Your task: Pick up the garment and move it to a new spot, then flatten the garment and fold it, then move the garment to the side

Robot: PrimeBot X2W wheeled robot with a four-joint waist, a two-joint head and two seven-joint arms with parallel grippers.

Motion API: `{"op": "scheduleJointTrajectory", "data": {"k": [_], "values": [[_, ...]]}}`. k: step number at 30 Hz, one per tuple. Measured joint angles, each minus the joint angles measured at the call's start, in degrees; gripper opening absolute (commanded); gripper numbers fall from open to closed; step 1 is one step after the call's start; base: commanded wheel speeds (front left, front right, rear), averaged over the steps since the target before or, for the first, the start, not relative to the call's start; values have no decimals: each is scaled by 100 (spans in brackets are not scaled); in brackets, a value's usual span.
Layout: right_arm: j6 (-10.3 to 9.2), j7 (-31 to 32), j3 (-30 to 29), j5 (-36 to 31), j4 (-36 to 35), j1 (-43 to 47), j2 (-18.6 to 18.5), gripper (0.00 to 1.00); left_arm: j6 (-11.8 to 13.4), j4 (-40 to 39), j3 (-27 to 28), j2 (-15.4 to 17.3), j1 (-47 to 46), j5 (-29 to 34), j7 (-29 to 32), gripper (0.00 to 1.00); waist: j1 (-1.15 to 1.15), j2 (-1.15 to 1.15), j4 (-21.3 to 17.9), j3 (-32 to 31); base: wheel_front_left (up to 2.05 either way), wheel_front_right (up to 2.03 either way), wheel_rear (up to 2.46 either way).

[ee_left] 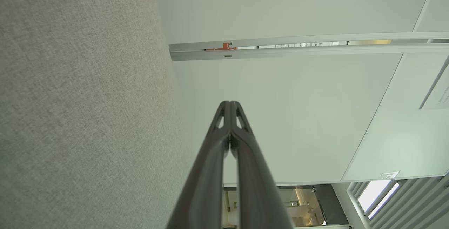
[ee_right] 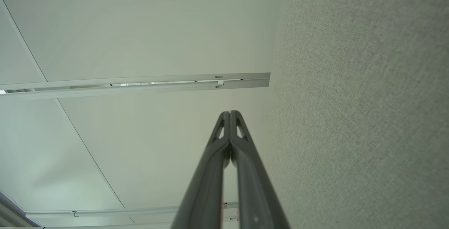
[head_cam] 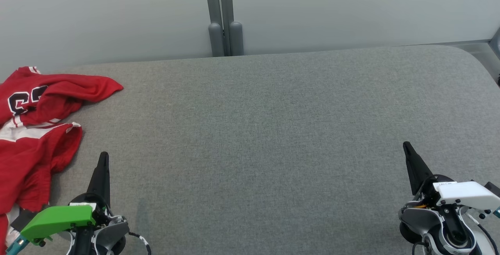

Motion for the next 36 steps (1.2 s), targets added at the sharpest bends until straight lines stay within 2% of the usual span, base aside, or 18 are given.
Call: {"op": "scheduleJointTrajectory", "data": {"k": [36], "values": [[1, 0, 0, 0, 0, 0, 0, 0, 0, -2, 0, 0, 0, 0, 0, 0, 0, 0, 0, 0, 0, 0, 0]]}}
